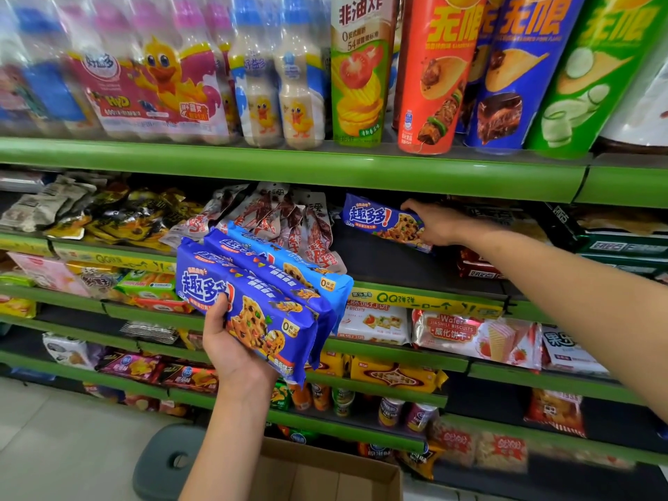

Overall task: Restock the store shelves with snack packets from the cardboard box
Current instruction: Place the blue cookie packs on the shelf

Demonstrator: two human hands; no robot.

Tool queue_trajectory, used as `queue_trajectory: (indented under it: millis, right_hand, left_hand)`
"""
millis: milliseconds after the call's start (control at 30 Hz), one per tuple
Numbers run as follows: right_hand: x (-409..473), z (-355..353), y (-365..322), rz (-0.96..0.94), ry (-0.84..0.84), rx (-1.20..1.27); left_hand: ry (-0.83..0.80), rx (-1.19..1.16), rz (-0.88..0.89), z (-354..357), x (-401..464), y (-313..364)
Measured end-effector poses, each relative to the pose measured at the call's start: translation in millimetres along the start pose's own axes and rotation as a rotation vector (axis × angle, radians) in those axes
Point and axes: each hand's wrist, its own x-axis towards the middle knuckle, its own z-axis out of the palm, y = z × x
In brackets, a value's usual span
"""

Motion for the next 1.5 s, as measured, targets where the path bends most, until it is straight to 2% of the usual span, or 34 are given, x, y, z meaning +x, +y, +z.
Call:
queue_trajectory:
  millis: [100,200,267,333,433,500,667,733,833,900,1100,1233,1300,1367,1433,1500]
  right_hand:
    - [4,-3,-2,0.004,0.022,0.015]
    - [9,-3,0,0.006,0.18,0.042]
    - [12,3,-3,-0.006,0.221,0.009]
    - [15,11,-12,-0.011,0.203,-0.046]
    - [19,20,-19,0.087,0.079,-0.283]
    - [23,25,-18,0.124,0.011,-0.353]
    - [51,33,-10,0.086,0.003,-0.13]
    - [64,33,-7,0.07,0.072,-0.103]
    - [80,36,-1,0.154,0.211,-0.051]
    - [84,36,1,0.181,0.214,-0.037]
    - [94,50,-17,0.062,0.18,0.054]
    - [101,44,-14,0.144,0.336,0.359]
    - [102,41,-14,0.189,0.395,0.38]
    - [104,43,-15,0.207,0.341,0.348]
    - [91,44,-20,0.196,0.17,0.235]
    - [75,41,-36,0.131,0.15,0.18]
  left_hand:
    - [-0.015,-0.005,-0.015,1,0,0]
    - [-0.019,-0.014,-0.023,3,1,-2]
    - [-0.027,-0.009,-0.025,4,1,-3]
    - [-0.031,0.001,-0.026,4,1,-4]
    - [-0.028,0.008,-0.016,1,1,-5]
    - [-0.015,0.011,-0.021,1,1,-7]
    - [-0.005,-0.018,-0.01,-1,2,-9]
    - [-0.012,-0.011,0.004,-2,1,-9]
    - [-0.013,-0.001,0.022,-3,1,-8]
    - [0.001,0.007,0.028,-3,2,-7]
    - [0.046,0.025,0.048,-4,6,-5]
    - [0.046,0.02,0.039,-3,7,-3]
    - [0.04,0.014,0.036,-3,8,-2]
    - [0.046,0.006,0.022,-2,7,-2]
    - [0.039,0.005,-0.003,-2,7,-2]
    - [0.017,0.002,-0.028,0,7,-2]
